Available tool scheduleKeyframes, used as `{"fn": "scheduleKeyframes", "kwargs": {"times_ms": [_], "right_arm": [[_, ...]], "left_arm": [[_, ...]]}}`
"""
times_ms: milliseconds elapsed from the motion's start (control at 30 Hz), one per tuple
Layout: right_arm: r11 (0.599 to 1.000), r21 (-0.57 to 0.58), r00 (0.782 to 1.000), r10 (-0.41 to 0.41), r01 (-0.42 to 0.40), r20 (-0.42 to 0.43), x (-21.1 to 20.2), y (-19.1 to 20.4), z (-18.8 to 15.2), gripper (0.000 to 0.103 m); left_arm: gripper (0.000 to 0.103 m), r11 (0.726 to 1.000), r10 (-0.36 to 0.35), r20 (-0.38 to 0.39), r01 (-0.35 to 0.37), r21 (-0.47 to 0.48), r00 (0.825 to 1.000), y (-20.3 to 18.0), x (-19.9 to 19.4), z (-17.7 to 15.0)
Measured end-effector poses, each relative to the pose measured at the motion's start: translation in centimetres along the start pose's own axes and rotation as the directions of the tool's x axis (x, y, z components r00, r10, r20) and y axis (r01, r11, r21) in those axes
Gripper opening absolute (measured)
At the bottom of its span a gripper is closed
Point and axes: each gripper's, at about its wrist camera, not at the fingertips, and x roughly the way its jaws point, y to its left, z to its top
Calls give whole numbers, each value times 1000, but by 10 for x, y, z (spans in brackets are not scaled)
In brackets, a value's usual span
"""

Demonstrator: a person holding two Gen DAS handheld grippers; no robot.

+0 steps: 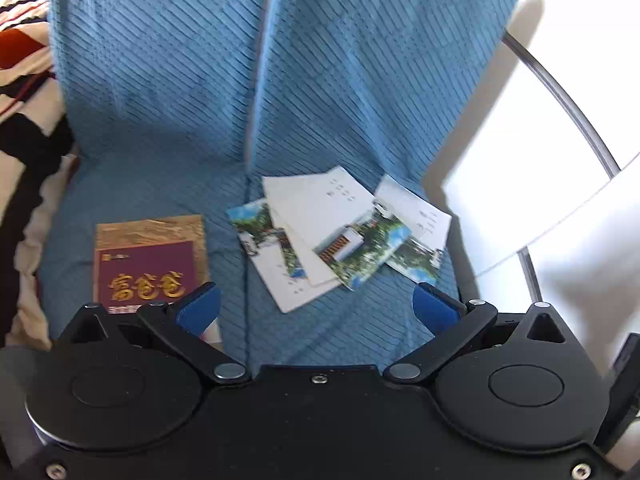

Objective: Organize objects
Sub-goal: 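Withdraw both tools and move toward the white photo booklets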

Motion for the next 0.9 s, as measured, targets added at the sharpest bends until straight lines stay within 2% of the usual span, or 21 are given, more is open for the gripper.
{"fn": "scheduleKeyframes", "kwargs": {"times_ms": [267, 467, 733, 900], "right_arm": [[998, 44, 999, -35, 36, -17, 19, -27, 7, 44], [996, 72, 998, -48, 50, -37, 42, -44, 17, 44], [995, 79, 996, -50, 56, -68, 76, -53, 27, 44], [995, 78, 994, -58, 65, -87, 106, -66, 30, 44]], "left_arm": [[102, 997, -43, -19, 44, 62, 999, -28, 25, 10], [102, 995, -75, -45, 78, 60, 996, -34, 45, 22], [102, 997, -57, -60, 60, 41, 997, -27, 78, 37], [102, 999, -53, -57, 52, -6, 997, -15, 115, 43]]}}
